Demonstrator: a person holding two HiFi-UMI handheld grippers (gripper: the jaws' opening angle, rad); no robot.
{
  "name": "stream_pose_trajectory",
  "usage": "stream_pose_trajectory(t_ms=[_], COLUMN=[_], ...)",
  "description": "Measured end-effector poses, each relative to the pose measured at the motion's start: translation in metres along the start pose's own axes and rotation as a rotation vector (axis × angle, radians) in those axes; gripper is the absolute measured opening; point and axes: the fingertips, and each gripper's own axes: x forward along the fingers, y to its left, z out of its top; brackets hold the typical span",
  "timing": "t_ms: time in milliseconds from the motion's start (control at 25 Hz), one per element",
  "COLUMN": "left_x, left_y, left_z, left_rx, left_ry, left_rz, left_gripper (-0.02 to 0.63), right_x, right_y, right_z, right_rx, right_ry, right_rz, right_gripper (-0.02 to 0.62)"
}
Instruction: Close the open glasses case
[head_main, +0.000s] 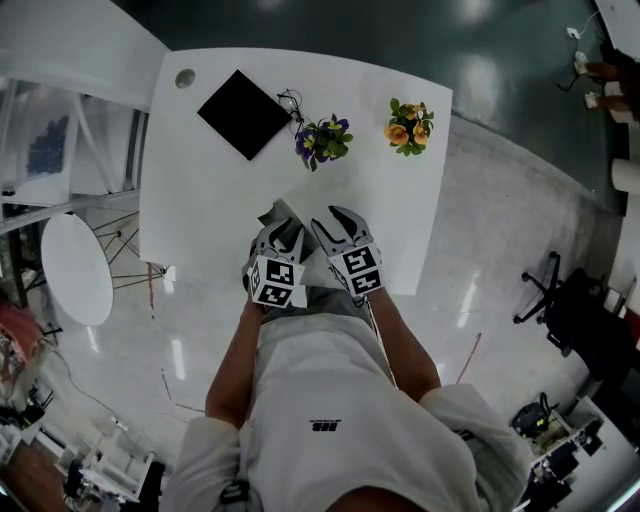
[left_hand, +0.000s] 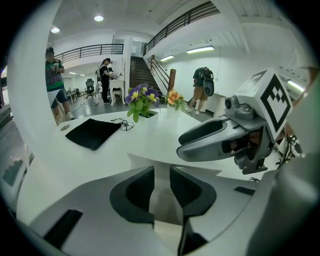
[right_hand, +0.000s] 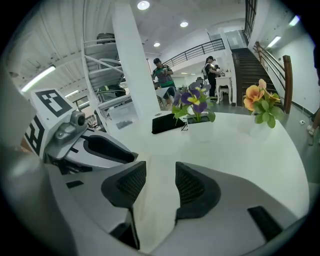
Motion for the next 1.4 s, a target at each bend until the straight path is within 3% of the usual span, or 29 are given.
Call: stream_pose_trajectory(t_ms=[360, 1400], left_x=[0.004, -0.014], left_y=[-0.002, 0.002], left_z=[0.0, -0.01], left_rx=[-0.006, 0.021], left_ry=[-0.011, -0.064], left_rz=[-0.007, -0.106], left_gripper=[0.11, 0.11], right_x=[0.008, 0.004], right_y=[0.008, 0.027], right_z=[0.0, -0.006], right_rx=[0.015, 0.025], right_ry=[0.009, -0.001], right_rz=[0.019, -0.113], right_gripper=[0.186, 0.164])
